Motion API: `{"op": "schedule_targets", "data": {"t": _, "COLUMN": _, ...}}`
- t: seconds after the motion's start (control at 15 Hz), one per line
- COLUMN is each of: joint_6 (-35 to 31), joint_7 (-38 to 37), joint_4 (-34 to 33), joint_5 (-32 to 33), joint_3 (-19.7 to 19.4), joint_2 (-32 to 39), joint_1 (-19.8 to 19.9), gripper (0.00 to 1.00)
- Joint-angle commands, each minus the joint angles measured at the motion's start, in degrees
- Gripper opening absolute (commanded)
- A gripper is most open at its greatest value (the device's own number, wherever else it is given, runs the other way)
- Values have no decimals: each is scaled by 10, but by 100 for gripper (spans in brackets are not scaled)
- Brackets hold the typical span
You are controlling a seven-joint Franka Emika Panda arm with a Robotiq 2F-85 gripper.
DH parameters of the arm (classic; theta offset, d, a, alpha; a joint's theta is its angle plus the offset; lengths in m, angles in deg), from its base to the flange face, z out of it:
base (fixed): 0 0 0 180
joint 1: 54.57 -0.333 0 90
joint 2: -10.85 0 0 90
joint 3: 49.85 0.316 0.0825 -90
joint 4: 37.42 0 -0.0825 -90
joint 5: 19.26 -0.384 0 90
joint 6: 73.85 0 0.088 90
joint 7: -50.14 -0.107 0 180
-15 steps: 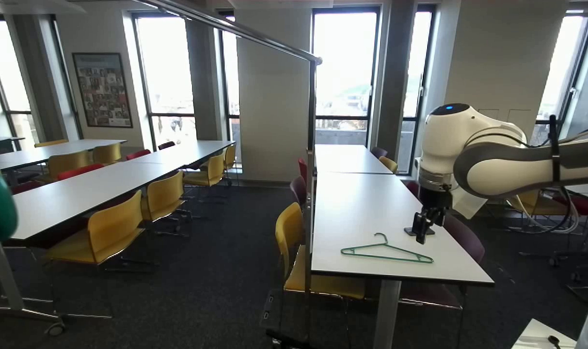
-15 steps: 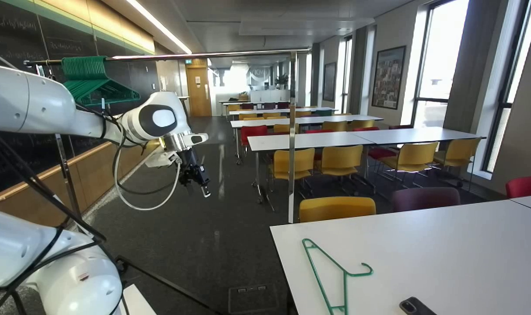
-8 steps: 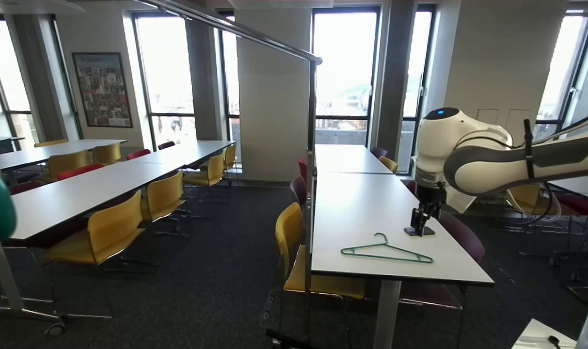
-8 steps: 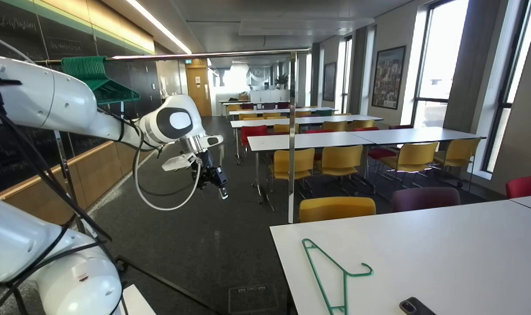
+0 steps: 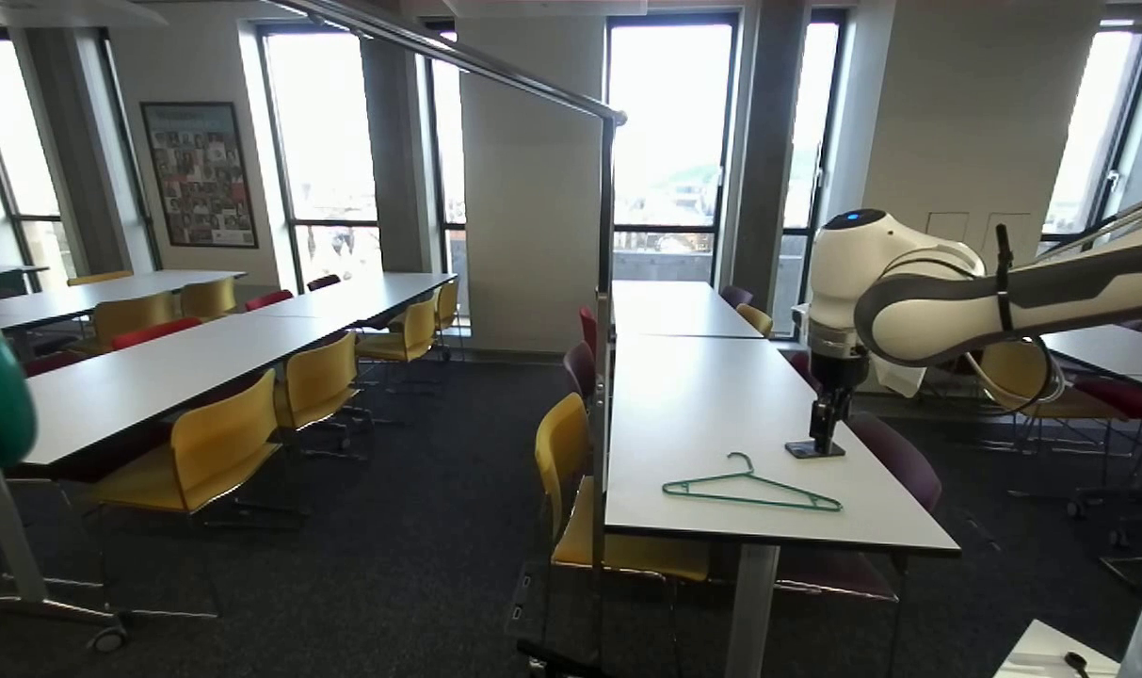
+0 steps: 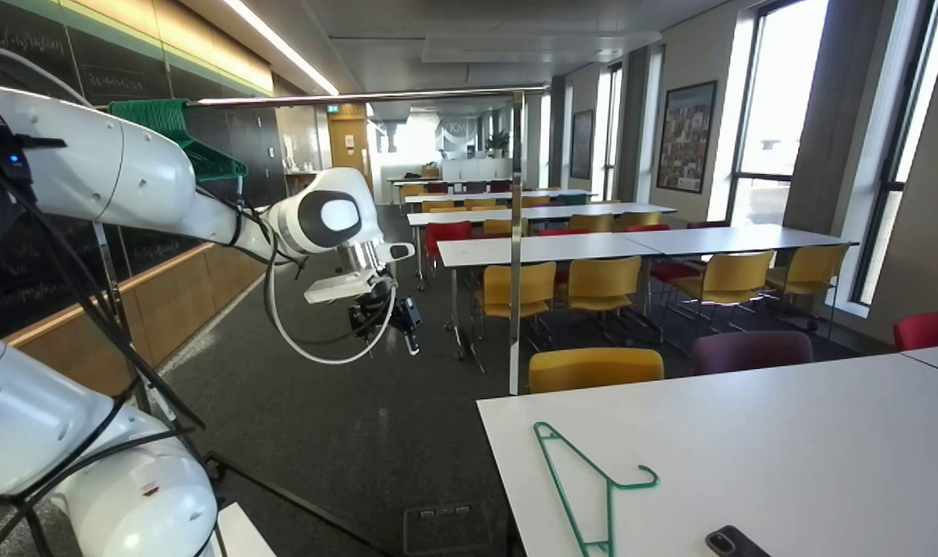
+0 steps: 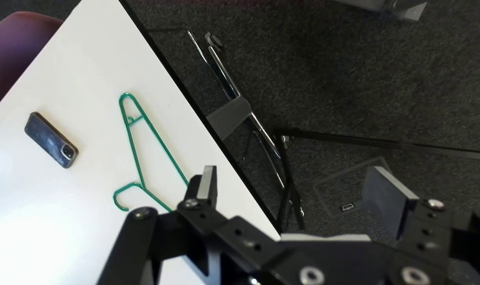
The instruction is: Put the coat hanger on the rack
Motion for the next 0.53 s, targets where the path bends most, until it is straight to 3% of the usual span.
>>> {"op": "schedule_targets", "data": {"t": 0.0, "joint_6": 2, "joint_7": -3, "joint_4": -1, "joint_5": 2, "joint_3": -3, "joint_2": 1, "joint_1": -6, "gripper": 100}}
{"op": "schedule_targets", "data": {"t": 0.47, "joint_6": -7, "joint_7": 7, "joint_4": -20, "joint_5": -1, "joint_3": -19, "joint_2": 29, "joint_1": 1, "gripper": 100}}
